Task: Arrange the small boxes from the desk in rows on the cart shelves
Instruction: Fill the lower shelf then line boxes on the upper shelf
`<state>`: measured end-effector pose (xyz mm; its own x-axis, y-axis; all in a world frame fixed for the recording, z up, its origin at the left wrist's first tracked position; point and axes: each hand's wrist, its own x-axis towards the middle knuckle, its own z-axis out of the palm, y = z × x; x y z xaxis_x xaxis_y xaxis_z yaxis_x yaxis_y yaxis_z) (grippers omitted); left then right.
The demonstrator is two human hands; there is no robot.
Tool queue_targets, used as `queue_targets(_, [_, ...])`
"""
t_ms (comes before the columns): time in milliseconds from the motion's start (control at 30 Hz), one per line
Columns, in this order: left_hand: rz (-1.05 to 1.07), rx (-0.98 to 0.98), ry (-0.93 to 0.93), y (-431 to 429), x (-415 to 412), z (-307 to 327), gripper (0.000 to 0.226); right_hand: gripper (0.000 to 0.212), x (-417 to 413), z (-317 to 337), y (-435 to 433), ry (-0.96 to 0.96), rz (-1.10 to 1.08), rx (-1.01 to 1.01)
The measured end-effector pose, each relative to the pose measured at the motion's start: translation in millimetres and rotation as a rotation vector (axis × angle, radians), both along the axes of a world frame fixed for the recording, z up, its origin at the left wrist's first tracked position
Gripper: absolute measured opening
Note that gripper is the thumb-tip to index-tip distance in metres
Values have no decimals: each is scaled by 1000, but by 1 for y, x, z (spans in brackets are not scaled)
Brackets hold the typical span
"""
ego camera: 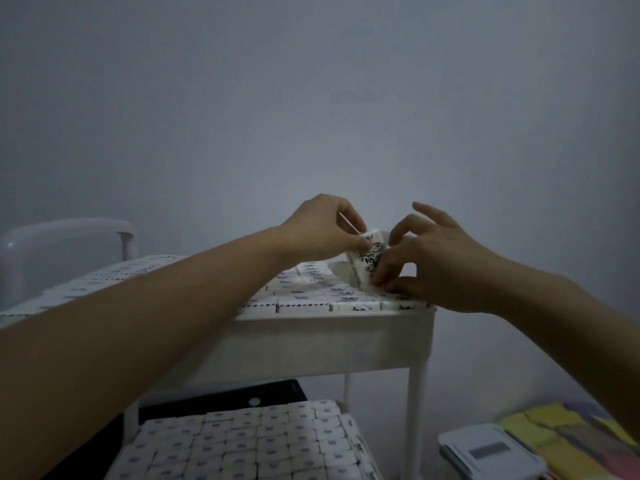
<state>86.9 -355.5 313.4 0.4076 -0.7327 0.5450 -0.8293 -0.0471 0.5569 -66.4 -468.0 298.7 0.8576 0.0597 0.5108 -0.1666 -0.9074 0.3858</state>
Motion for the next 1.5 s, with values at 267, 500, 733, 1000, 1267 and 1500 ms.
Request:
queue_targets(267, [-102,212,-56,-2,2,-13,18,44,1,-12,-1,-122,94,115])
queue_targets(500, [-83,367,-168,14,-4,-12,44,28,1,-42,26,-573,376,321])
queue_targets(733, [97,-151,-453,148,-22,-37,41,21,20,-94,127,-500,740,499])
queue_targets(1000, [455,-84,-101,333,-3,-166,32,24,84,-188,244,-32,937,825])
queue_targets(1267, [888,120,215,458,6,-306,44,27,157,-291,334,314,417,626])
queue_targets(1500, [977,123,175,480,0,-347,26,19,178,-329,344,265,352,683])
